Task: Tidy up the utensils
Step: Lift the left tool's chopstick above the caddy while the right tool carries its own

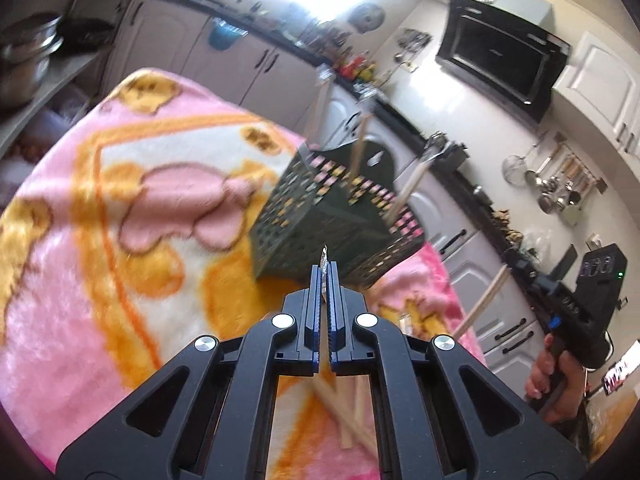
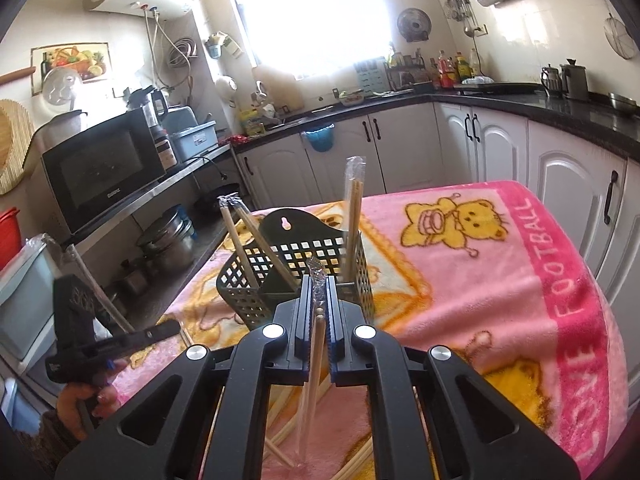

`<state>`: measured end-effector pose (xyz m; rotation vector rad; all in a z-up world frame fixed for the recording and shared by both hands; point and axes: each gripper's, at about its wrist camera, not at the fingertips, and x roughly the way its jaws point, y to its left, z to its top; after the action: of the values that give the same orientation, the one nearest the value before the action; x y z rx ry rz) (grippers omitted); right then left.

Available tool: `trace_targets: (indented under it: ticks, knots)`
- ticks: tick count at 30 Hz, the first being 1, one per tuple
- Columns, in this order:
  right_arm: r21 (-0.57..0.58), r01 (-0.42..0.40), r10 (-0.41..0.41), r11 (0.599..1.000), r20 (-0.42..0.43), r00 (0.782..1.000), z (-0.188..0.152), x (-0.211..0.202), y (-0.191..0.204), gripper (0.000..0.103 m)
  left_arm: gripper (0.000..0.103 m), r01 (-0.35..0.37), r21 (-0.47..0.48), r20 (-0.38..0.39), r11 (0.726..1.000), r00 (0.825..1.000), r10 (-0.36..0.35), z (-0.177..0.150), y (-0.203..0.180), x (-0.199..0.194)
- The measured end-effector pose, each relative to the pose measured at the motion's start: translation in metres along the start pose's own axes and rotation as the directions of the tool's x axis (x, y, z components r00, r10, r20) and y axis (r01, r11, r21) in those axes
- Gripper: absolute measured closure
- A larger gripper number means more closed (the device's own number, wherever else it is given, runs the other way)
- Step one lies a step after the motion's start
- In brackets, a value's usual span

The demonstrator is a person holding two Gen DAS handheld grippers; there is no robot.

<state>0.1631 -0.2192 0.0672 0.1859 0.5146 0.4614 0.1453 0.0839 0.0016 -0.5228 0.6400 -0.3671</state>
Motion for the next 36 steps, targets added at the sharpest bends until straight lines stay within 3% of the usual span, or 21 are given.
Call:
trace_targets:
  ticks: [17, 36]
  knots:
    - [-0.049, 0.028, -0.024, 0.998, 0.084, 0.996, 0.016, -0.029, 0.013, 0.097, 0.103, 0.150, 0.191, 0.059, 0.970, 0.985, -0.164, 0.042, -0.083, -0.006]
    - [-0.109, -0.032, 0.049, 0.994, 0.157, 0.986, 0.046, -0.039, 0.044, 0.097, 0.103, 0.191, 0.324, 0.160, 0.927, 0.954, -0.253, 0.085, -0.136, -0.034]
